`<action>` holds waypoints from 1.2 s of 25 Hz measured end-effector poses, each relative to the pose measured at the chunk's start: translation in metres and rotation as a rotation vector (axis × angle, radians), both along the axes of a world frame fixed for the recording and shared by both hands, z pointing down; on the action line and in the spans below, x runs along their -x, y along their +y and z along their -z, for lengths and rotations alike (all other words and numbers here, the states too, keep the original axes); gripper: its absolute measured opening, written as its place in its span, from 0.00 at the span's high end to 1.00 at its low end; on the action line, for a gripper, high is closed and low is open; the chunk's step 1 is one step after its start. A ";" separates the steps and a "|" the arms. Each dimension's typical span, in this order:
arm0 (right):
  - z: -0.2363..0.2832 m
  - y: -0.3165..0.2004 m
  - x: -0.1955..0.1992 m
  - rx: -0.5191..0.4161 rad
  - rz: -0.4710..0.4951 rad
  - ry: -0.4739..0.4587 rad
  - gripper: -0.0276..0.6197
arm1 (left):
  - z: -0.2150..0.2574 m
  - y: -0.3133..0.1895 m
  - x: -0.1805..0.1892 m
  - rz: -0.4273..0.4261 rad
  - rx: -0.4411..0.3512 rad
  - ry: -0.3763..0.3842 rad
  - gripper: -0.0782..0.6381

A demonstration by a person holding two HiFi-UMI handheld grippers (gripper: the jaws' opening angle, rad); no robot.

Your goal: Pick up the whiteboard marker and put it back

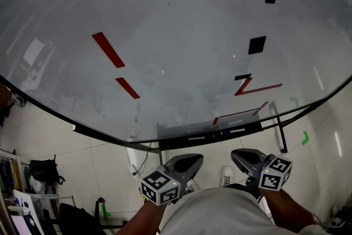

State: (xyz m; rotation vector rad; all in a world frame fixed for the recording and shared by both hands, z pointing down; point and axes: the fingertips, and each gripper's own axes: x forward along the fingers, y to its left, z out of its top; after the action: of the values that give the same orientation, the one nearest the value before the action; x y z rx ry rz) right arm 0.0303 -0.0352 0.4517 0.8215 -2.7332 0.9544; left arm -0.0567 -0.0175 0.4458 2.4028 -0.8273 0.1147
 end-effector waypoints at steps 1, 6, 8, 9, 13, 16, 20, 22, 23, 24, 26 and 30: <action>0.001 0.001 0.001 -0.001 -0.012 0.000 0.95 | 0.002 0.000 0.002 -0.002 0.000 0.010 0.87; 0.006 0.016 0.013 -0.014 -0.062 0.003 0.95 | 0.004 0.011 0.007 -0.029 -0.018 0.011 0.87; 0.005 0.023 0.019 -0.018 -0.076 0.003 0.95 | 0.002 0.019 0.007 -0.056 -0.033 -0.004 0.87; 0.004 0.026 0.022 -0.017 -0.081 0.000 0.95 | 0.000 0.024 0.006 -0.074 -0.037 -0.012 0.87; 0.006 0.043 0.036 -0.030 -0.054 -0.014 0.95 | -0.002 0.040 0.005 -0.103 -0.051 -0.027 0.87; 0.010 0.050 0.039 -0.071 0.002 0.031 0.95 | 0.005 0.045 0.004 -0.064 -0.056 -0.008 0.87; 0.015 0.052 0.027 -0.081 0.047 0.042 0.95 | 0.011 0.049 -0.003 0.008 -0.029 0.039 0.87; 0.018 0.055 0.015 -0.085 0.070 0.044 0.95 | 0.014 0.051 -0.012 0.037 -0.033 0.033 0.87; 0.019 0.057 0.008 -0.087 0.079 0.044 0.95 | 0.016 0.053 -0.018 0.047 -0.038 0.029 0.87; 0.019 0.058 0.001 -0.089 0.086 0.041 0.95 | 0.017 0.055 -0.025 0.056 -0.041 0.030 0.87; 0.019 0.060 -0.013 -0.087 0.095 0.030 0.95 | 0.017 0.060 -0.037 0.075 -0.042 0.022 0.87; 0.018 0.069 -0.037 -0.079 0.133 0.012 0.95 | 0.016 0.071 -0.058 0.115 -0.050 -0.017 0.87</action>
State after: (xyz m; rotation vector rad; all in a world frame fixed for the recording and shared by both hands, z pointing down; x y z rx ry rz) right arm 0.0676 0.0341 0.4332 0.6445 -2.7896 0.8180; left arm 0.0014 0.0532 0.4302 2.3975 -0.9843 0.0701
